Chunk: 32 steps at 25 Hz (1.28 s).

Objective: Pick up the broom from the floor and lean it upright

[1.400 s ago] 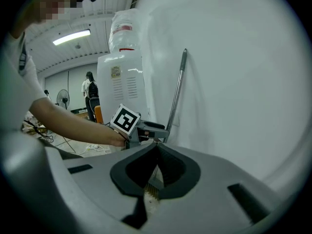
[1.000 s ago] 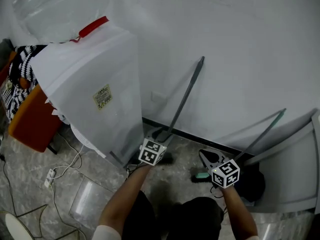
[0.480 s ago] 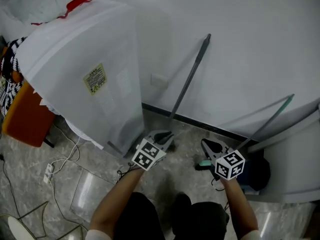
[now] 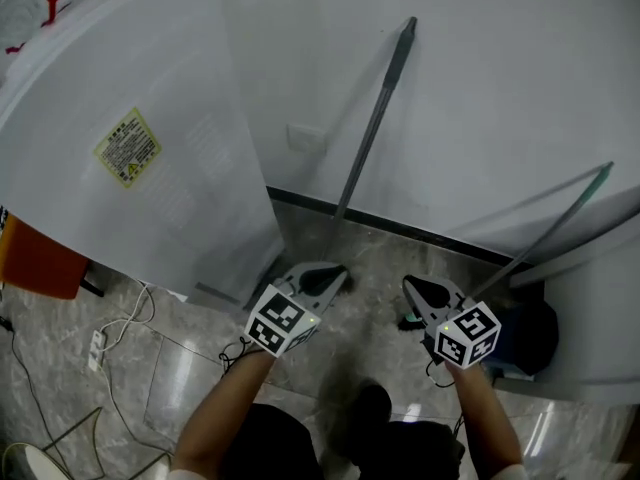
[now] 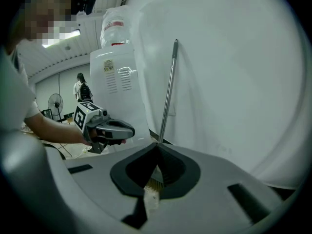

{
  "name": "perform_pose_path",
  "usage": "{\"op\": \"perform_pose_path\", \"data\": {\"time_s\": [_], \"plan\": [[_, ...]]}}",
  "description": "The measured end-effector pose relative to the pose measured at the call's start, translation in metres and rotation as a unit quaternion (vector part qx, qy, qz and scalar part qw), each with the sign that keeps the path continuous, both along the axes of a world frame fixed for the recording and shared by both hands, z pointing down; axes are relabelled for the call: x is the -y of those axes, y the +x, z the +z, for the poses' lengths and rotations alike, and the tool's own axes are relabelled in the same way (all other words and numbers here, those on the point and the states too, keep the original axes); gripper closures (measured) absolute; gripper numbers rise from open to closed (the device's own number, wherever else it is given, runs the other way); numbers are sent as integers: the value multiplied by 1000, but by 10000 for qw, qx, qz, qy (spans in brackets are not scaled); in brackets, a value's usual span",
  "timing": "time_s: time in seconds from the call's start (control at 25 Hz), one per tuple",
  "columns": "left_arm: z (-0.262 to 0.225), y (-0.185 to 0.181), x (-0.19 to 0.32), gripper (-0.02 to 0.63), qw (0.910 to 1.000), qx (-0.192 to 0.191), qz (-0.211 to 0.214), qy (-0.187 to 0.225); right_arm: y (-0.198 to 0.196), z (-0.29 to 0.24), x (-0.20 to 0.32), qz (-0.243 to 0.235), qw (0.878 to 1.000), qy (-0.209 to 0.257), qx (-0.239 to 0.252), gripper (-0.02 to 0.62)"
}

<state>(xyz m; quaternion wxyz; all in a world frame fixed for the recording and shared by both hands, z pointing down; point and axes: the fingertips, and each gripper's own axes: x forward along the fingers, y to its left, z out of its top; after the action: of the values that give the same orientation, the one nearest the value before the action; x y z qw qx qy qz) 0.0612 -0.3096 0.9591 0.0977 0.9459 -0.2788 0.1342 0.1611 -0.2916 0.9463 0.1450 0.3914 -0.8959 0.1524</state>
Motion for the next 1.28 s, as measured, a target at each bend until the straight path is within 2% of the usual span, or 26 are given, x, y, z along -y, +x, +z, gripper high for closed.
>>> {"op": "perform_pose_path", "data": {"time_s": [0.12, 0.24, 0.56, 0.76, 0.96, 1.28], "plan": [[-1, 4, -4, 597, 10000, -71, -48, -19, 4, -8, -6, 3, 10000, 91, 2, 595], [-17, 3, 1, 597, 9990, -157, -409, -44, 3, -25, -9, -155, 9999, 16, -74, 595], [-113, 1, -22, 597, 9983, -275, -510, -109, 7, -88, -24, -29, 9986, -512, -111, 595], [-172, 5, -69, 597, 9976, -206, -457, -476, 0, -166, -55, -8, 9981, -604, -99, 595], [-243, -7, -110, 598, 9972, 86, -330, -659, -11, -237, -83, -135, 9972, -738, -4, 595], [-374, -19, -168, 598, 9977, 43, -269, -628, -14, -366, -137, -30, 9968, -779, -172, 595]]}}
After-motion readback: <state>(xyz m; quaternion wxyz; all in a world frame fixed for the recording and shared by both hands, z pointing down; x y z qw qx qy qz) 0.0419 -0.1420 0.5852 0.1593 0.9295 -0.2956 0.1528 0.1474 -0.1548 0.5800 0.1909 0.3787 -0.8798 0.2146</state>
